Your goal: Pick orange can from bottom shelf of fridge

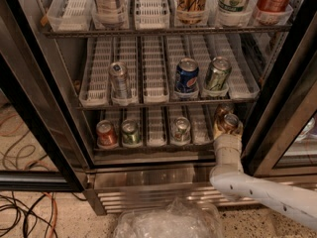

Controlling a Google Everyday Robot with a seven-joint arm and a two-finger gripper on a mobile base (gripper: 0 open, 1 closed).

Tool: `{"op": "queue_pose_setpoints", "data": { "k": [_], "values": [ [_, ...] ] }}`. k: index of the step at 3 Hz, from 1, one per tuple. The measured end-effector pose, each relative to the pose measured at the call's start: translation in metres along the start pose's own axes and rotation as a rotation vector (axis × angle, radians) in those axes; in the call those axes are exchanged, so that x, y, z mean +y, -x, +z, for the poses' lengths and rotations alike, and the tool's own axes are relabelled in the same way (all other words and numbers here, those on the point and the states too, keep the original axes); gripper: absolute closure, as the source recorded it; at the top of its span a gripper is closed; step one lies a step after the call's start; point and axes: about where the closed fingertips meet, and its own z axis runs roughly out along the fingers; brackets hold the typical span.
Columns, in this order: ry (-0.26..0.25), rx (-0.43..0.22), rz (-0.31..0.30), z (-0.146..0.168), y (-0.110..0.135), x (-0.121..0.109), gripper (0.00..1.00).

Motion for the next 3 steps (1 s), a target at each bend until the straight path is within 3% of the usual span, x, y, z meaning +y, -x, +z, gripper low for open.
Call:
{"op": "queue_pose_setpoints", "data": {
  "k": [1,2,3],
  "values": [
    [0.000,0.000,0.000,0.000,0.000,0.000,0.90],
    [0.055,-0.012,0.002,-0.019,0.020,0.004,1.00],
    [0.061,-0.016,0.003,-0.021,0.024,0.004,1.00]
  ]
}}
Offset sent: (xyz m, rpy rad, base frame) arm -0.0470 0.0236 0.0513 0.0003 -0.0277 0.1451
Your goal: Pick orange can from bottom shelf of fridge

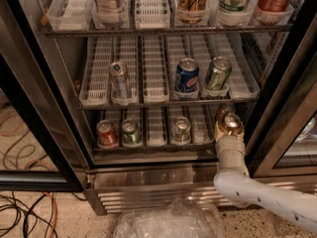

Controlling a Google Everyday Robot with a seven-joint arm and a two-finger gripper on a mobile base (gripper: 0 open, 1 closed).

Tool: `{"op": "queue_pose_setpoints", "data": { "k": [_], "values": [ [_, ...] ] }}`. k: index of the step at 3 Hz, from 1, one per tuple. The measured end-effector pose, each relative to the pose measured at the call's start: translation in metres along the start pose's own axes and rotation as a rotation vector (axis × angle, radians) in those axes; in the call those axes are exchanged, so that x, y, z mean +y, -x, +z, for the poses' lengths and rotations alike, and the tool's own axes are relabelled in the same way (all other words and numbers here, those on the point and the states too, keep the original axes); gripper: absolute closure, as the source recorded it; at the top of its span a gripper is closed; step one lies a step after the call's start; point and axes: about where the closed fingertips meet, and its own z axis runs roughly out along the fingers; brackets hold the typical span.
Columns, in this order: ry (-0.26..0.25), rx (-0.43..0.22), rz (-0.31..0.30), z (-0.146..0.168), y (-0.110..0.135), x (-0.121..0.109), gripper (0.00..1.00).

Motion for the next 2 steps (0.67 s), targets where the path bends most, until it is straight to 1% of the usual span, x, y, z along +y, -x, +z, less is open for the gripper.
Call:
{"op": "queue_pose_setpoints", "data": {
  "k": [1,2],
  "values": [
    [0.029,-0.010,0.007,-0.0065,0.0104,0.0039,1.00],
    [0.039,-0.010,0.005,-0.0073,0.0120,0.0057,1.00]
  ]
}}
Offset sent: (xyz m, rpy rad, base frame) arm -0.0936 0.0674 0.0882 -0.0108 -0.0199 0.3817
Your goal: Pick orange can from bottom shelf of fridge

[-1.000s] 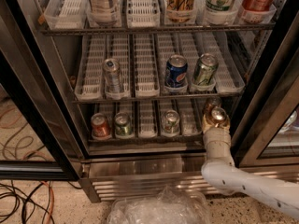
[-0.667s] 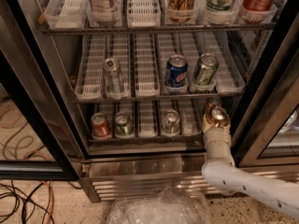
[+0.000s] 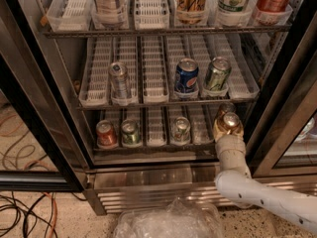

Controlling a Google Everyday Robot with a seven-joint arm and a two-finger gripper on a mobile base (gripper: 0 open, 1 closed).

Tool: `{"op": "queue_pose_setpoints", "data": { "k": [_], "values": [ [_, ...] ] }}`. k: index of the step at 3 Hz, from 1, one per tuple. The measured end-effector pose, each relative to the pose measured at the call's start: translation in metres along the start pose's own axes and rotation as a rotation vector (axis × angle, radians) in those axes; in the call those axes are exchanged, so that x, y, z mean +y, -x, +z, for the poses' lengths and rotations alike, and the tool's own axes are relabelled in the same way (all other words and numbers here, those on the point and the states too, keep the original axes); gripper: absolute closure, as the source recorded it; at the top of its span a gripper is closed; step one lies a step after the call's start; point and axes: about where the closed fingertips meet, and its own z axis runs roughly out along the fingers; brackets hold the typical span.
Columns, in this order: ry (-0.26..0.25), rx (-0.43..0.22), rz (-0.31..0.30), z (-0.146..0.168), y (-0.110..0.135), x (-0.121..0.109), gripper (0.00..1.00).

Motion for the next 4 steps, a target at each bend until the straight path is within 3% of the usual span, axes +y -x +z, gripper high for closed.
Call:
{"op": "queue_pose_setpoints", "data": {
  "k": [1,2,4],
  "values": [
    [0.080,0.014,0.016,-0.022,0.009,0.006,1.00],
    [0.229,0.052,0.035,-0.068,0.021,0.013,1.00],
    [0.423,0.165,0.119,-0.147,0.032,0.020,1.00]
  ]
}}
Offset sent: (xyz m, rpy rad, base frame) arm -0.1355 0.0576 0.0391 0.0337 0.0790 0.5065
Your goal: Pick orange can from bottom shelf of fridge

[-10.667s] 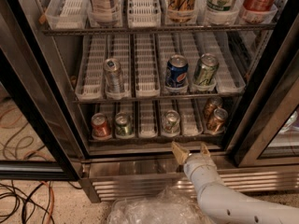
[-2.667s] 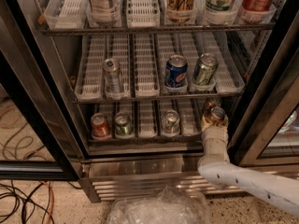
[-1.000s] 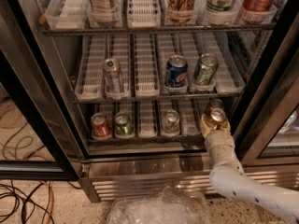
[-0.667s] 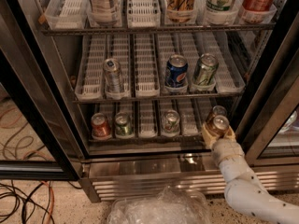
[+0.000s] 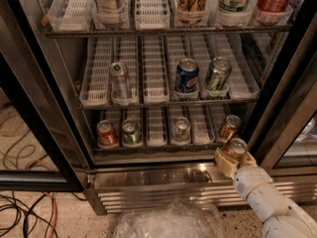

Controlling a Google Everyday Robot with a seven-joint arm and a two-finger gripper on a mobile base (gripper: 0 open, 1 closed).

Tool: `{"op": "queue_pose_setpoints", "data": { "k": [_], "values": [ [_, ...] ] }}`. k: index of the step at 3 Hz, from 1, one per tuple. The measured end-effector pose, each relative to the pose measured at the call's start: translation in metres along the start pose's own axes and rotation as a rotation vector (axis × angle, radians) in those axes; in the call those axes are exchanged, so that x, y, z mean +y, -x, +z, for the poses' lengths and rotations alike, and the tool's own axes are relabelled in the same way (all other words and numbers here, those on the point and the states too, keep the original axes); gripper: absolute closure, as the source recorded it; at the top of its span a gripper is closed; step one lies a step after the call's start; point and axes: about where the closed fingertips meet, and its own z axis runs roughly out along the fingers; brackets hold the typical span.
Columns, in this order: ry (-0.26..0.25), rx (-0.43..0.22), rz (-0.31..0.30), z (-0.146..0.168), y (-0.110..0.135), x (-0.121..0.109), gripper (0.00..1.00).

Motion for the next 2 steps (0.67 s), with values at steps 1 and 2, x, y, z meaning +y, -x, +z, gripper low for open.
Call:
{"op": "queue_pose_setpoints", "data": {
  "k": [1,2],
  "values": [
    [0.077,-0.016,0.081,-0.022,0.008,0.033,1.00],
    [0.107,-0.034,0.092,-0.024,0.019,0.042,1.00]
  ]
}}
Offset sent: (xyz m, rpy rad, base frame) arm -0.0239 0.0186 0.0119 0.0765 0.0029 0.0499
